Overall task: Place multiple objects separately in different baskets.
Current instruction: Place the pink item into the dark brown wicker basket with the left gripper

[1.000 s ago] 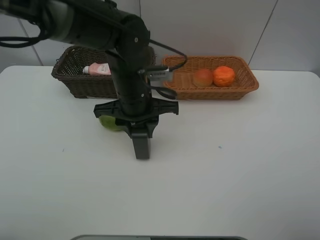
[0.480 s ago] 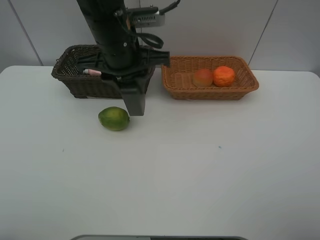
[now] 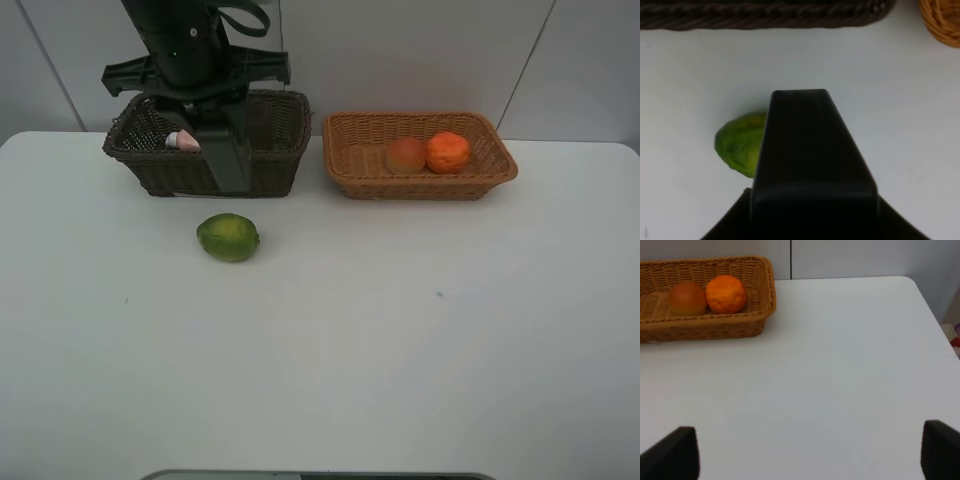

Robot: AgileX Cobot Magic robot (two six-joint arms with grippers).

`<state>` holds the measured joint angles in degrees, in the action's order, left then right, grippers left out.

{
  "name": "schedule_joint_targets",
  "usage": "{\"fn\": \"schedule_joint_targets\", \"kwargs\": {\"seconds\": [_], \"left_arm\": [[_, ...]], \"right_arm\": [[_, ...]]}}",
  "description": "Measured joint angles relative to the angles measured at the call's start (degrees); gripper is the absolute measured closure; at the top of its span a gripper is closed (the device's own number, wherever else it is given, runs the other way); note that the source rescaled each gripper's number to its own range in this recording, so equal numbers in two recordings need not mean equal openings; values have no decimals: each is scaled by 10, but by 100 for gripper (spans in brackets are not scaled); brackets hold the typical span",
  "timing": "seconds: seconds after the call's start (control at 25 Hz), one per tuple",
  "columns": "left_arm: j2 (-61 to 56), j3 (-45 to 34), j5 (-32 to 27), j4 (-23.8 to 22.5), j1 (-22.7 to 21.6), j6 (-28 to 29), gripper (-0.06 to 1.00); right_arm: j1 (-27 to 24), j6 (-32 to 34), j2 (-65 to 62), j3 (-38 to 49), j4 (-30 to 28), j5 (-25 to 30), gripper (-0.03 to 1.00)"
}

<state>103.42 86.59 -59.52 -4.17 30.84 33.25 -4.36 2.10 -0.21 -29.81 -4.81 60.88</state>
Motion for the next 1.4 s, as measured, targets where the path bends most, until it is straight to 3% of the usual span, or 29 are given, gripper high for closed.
{"fn": "schedule_joint_targets", "kwargs": {"seconds": [0.32,0.72,1.12,1.4], "left_arm": [[-4,0,35,-26,-87,-28,48],[-4,0,128,21,-183,-189,48],[47,2,237,47,-215,-216,48],[112,2,271,78,-215,-219,48]], "right_arm": [[0,0,0,0,0,0,9],[0,0,0,0,-1,0,9],[0,0,0,0,-1,0,9],[0,0,0,0,-1,0,9]]}}
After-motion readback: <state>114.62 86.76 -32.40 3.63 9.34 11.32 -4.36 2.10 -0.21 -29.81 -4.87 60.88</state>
